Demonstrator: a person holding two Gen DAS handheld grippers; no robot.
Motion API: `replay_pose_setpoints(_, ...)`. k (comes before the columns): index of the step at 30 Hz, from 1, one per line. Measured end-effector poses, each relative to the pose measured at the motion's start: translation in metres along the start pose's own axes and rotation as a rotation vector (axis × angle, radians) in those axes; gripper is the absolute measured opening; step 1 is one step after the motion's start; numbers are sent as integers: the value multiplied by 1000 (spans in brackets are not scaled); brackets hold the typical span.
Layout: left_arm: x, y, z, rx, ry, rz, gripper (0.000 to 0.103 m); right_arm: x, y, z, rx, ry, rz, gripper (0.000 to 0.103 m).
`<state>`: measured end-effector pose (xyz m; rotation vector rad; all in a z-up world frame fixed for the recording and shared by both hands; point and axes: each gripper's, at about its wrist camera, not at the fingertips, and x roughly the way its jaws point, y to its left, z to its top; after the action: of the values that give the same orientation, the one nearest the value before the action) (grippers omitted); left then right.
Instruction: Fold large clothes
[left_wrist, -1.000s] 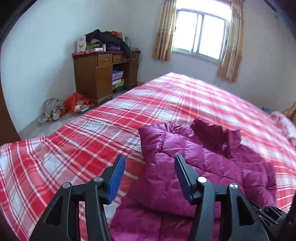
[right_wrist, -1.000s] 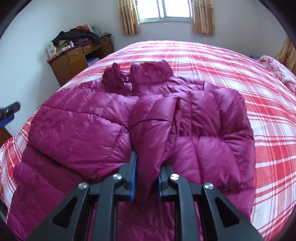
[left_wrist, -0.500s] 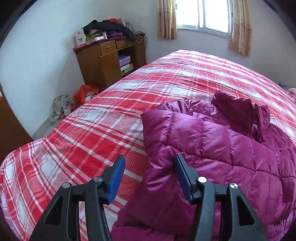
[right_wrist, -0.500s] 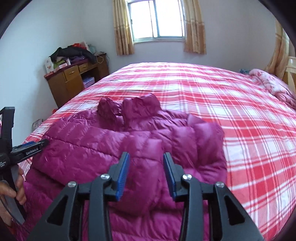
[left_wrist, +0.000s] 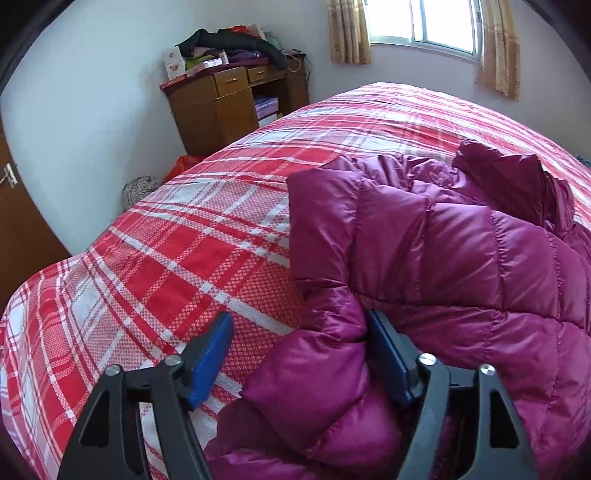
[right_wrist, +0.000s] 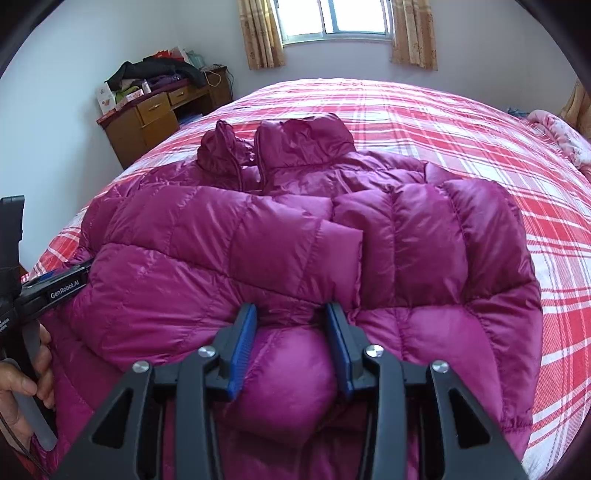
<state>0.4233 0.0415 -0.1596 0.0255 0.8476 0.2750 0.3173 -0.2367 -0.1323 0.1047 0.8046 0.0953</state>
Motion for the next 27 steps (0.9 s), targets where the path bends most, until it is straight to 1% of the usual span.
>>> replay_pose_setpoints(1, -1, -1, 0, 5, -4, 13, 79, -1, 0, 0, -1, -1, -1, 41)
replay_pose_setpoints(3, -2, 0, 0, 0, -12, 10, 79, -2, 0, 0, 2, -1, 0, 41)
replay_pose_setpoints(5, -2, 10, -2, -49, -13, -47, 79, -2, -1, 1, 3, 5, -3, 42)
replay_pose_setpoints(7, -3, 26, -3, -135, -19, -109, 79, -6, 0, 8, 1, 33, 0, 43)
replay_pose_setpoints(9, -6, 35, -6, -187, -41, -130, 79, -16, -6, 25, 46, 36, 43, 43)
replay_pose_setpoints(10, -7, 36, -6, -191, -47, -126, 79, -22, -9, 37, 68, 23, 62, 47)
replay_pose_setpoints(11, -9, 35, -6, -189, -54, -114, 79, -28, -11, 51, 84, 8, 62, 53)
replay_pose_setpoints(12, -9, 33, -6, -179, -57, -103, 79, -31, -11, 68, 90, -2, 42, 68)
replay_pose_setpoints(13, -10, 31, -6, -174, -60, -95, 79, -31, -11, 81, 94, -3, 21, 74)
replay_pose_setpoints(15, -10, 27, -6, -157, -58, -80, 79, -20, -14, 107, 120, 10, -1, 74)
replay_pose_setpoints(17, -6, 25, -5, -148, -37, -78, 79, -3, -18, 119, 160, 45, -8, 74)
replay_pose_setpoints(19, -2, 25, -3, -140, -21, -80, 79, 15, -24, 118, 208, 89, -16, 72)
replay_pose_setpoints(21, -3, 25, -3, -133, -21, -79, 79, 28, -29, 119, 242, 120, 10, 69)
replay_pose_setpoints(24, -7, 16, 5, -83, -18, -65, 79, 32, -34, 127, 272, 113, 22, 69)
replay_pose_setpoints(26, -12, 4, 22, -42, -22, -62, 79, 37, -34, 133, 270, 118, 18, 69)
replay_pose_setpoints(27, -15, 1, 31, -38, -26, -69, 79, 39, -34, 136, 271, 121, 12, 69)
